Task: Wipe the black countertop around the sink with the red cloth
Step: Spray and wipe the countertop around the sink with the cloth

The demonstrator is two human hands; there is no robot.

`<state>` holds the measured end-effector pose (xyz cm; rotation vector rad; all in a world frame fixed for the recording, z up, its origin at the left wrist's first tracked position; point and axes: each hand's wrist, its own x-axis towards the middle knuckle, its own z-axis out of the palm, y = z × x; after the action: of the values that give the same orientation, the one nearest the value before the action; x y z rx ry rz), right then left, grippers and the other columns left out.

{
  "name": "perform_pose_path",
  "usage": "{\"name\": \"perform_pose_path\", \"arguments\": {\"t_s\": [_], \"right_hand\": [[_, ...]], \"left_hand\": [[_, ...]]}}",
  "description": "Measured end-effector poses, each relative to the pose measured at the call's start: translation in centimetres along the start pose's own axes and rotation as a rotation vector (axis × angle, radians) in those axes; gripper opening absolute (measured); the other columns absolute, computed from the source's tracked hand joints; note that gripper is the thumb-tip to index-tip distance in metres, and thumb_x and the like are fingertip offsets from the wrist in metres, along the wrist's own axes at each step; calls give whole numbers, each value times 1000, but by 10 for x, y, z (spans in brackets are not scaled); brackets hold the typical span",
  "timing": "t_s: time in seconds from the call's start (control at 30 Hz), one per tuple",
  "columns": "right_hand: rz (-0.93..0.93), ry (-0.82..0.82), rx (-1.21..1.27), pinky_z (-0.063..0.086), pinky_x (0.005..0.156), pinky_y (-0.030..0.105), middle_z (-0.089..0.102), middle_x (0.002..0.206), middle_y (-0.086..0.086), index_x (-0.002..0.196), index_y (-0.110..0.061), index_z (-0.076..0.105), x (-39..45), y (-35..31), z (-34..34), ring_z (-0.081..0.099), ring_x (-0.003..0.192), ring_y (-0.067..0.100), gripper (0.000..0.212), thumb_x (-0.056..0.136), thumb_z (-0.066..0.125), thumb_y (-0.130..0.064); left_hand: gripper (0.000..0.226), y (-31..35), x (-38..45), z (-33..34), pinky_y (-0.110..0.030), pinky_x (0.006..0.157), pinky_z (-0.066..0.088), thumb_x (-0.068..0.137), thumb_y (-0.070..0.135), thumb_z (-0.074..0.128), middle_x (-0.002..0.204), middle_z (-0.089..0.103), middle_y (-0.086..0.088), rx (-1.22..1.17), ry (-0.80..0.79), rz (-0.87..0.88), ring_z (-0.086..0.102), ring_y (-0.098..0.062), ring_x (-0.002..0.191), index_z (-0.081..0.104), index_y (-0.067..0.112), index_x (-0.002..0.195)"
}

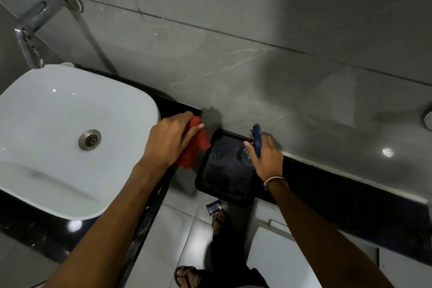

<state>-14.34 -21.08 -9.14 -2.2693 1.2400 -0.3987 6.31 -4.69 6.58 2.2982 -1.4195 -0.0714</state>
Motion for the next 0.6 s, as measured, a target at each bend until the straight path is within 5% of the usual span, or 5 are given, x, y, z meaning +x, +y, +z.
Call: {"name": "perform_pose_path", "arguments": {"t_s": [0.1,0.23,0.33,0.43,0.6], "right_hand": [[103,-30,223,56,98,31,48,136,6,136,-19,47,-22,5,-14,57,118,17,78,81,56,-74],[53,179,670,47,94,11,63,126,0,124,-27,58,-40,-35,-46,59,112,6,60,88,52,-74],[208,-329,1280,49,109,38,69,131,9,123,-16,67,-22,-102,-54,63,126,23,58,95,47,-62],[426,-815,1691,52,107,49,64,141,22,138,-6,62,-39,-146,-49,64,128,35,75,94,47,-65],[526,-794,1850,53,106,52,60,145,22,144,-4,56,-74,-150,-40,62,132,36,78,100,41,-66]], "left_hand": [[41,6,3,-6,-39,63,52,95,56,51,76,68,-3,11,-100,81,66,-30,72,58,16,87],[45,14,18,-31,-30,56,40,85,56,68,54,45,6,-196,-299,184,44,-7,52,44,23,65],[56,19,32,-51,-28,53,33,77,48,80,54,37,-2,-381,-331,182,33,-6,53,42,11,60],[51,19,39,-68,-22,54,39,75,47,82,56,54,-10,-469,-400,100,46,-5,54,55,5,65],[33,7,44,-76,-27,72,54,82,48,76,78,73,4,-239,-390,54,67,-6,72,71,15,81]]}}
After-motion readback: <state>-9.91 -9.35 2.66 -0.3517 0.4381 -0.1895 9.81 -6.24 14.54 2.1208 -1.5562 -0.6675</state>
